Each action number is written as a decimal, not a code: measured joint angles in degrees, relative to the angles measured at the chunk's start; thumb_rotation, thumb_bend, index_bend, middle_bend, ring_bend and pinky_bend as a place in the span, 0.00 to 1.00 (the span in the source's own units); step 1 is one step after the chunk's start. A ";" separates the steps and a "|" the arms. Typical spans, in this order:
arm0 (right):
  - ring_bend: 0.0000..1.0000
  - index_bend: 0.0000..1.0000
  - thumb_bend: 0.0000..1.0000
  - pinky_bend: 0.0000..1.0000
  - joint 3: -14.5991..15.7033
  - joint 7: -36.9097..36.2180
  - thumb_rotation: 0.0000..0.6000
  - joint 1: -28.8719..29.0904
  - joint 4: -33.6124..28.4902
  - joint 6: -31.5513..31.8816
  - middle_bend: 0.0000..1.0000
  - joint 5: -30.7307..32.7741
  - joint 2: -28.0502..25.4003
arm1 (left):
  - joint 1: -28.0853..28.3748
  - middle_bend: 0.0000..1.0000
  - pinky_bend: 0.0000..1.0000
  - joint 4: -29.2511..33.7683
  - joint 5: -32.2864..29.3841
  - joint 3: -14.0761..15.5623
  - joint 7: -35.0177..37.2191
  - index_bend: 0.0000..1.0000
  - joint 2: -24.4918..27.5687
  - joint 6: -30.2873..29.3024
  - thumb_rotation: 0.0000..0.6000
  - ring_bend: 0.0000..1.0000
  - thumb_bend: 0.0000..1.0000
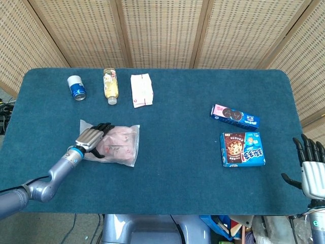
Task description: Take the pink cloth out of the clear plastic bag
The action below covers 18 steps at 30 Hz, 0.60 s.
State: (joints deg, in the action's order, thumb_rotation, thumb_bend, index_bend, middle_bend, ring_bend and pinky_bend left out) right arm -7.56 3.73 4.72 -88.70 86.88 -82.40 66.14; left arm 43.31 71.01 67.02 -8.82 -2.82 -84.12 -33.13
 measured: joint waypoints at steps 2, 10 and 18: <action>0.00 0.00 0.00 0.00 -0.01 0.00 1.00 0.03 0.03 -0.08 0.00 0.07 0.02 | 0.06 0.40 0.54 -0.35 0.59 -0.06 1.96 0.36 -0.50 -0.05 1.00 0.38 0.26; 0.00 0.00 0.00 0.00 0.14 0.23 1.00 0.38 0.29 -0.86 0.00 0.17 0.22 | -1.07 0.51 0.63 -2.83 7.05 0.49 9.61 0.53 -2.59 -5.32 1.00 0.49 0.44; 0.00 0.00 0.00 0.00 0.64 -1.10 1.00 0.97 -0.03 -2.30 0.00 -0.40 0.05 | -3.16 0.51 0.63 -6.05 14.22 0.95 20.11 0.55 -4.79 -16.83 1.00 0.49 0.48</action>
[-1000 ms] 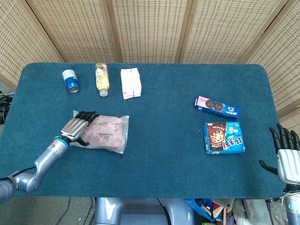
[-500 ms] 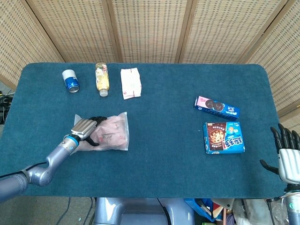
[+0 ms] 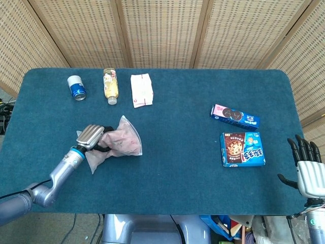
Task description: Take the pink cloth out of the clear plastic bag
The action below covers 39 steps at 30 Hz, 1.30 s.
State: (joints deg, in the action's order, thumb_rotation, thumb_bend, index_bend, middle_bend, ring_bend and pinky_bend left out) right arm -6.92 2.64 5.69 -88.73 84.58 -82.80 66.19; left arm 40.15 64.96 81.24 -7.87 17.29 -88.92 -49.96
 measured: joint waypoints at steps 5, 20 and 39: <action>0.00 0.00 0.00 0.00 -0.01 -1.82 1.00 1.50 -1.06 -1.76 0.00 -1.40 -1.75 | -0.65 0.52 0.63 -3.96 5.56 0.31 7.83 0.56 -1.96 -9.16 1.00 0.49 0.48; 0.00 0.15 0.00 0.00 -5.53 -26.19 1.00 13.96 -13.73 -16.22 0.06 -4.06 -18.78 | 8.17 0.52 0.63 -19.42 13.68 -2.51 17.40 0.56 -13.63 -22.67 1.00 0.49 0.48; 0.00 0.35 0.00 0.00 -11.58 -30.84 1.00 26.39 -22.07 -31.65 0.12 9.45 -21.64 | 17.22 0.52 0.63 -24.39 9.29 -7.23 19.68 0.56 -22.02 -22.46 1.00 0.49 0.48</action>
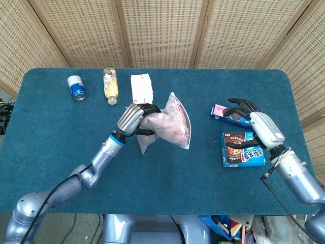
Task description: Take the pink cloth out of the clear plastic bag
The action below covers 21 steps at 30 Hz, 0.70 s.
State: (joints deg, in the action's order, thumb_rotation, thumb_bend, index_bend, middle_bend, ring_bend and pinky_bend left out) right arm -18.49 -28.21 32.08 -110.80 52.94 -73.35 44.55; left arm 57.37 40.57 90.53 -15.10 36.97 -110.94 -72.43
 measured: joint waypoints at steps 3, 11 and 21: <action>0.00 0.36 0.00 0.00 -0.55 0.35 1.00 1.04 -0.98 -1.02 0.12 2.40 0.48 | 0.87 0.52 0.63 -0.71 -0.51 -0.30 0.35 0.56 -1.05 0.04 1.00 0.49 0.48; 0.00 0.36 0.00 0.00 -1.72 5.32 1.00 4.12 -3.18 -2.86 0.12 9.14 1.09 | 3.45 0.52 0.63 -2.28 -1.63 -0.99 0.52 0.56 -3.63 0.30 1.00 0.49 0.48; 0.00 0.36 0.00 0.00 -2.33 18.55 1.00 8.87 -7.19 0.10 0.11 22.22 4.40 | 4.69 0.52 0.63 -2.09 -2.65 -1.24 0.08 0.56 -4.90 -0.62 1.00 0.49 0.48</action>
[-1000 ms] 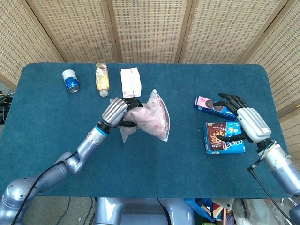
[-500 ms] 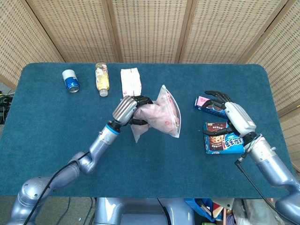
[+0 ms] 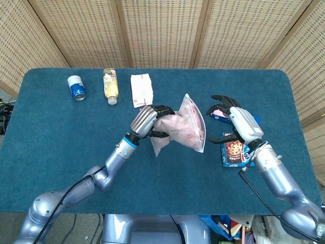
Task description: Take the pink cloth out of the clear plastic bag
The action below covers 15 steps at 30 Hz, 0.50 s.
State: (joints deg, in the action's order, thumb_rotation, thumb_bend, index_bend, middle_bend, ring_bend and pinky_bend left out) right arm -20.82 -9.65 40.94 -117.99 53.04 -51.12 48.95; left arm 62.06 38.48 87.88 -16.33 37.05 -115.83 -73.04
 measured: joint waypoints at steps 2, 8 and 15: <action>0.00 0.36 0.00 0.00 -0.12 0.93 1.00 0.60 -1.04 0.53 0.10 1.66 0.50 | 0.11 0.52 0.63 0.06 -0.14 0.07 -0.12 0.56 -0.01 -0.01 1.00 0.49 0.48; 0.00 0.36 0.00 0.00 -0.44 2.44 1.00 1.74 -2.57 0.58 0.08 3.28 0.99 | 0.48 0.52 0.63 0.37 -0.62 -0.06 -0.34 0.56 0.06 -0.03 1.00 0.49 0.48; 0.00 0.36 0.00 0.00 -1.05 1.30 1.00 1.94 -3.11 -1.13 0.04 3.54 0.26 | 0.68 0.52 0.63 1.00 -0.52 0.12 -0.60 0.56 0.68 -0.62 1.00 0.49 0.48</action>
State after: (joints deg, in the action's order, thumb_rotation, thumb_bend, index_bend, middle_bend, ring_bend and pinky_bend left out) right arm -21.87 -8.36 42.88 -121.10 51.90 -47.58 49.21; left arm 62.74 39.48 87.36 -16.22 36.45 -115.16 -73.66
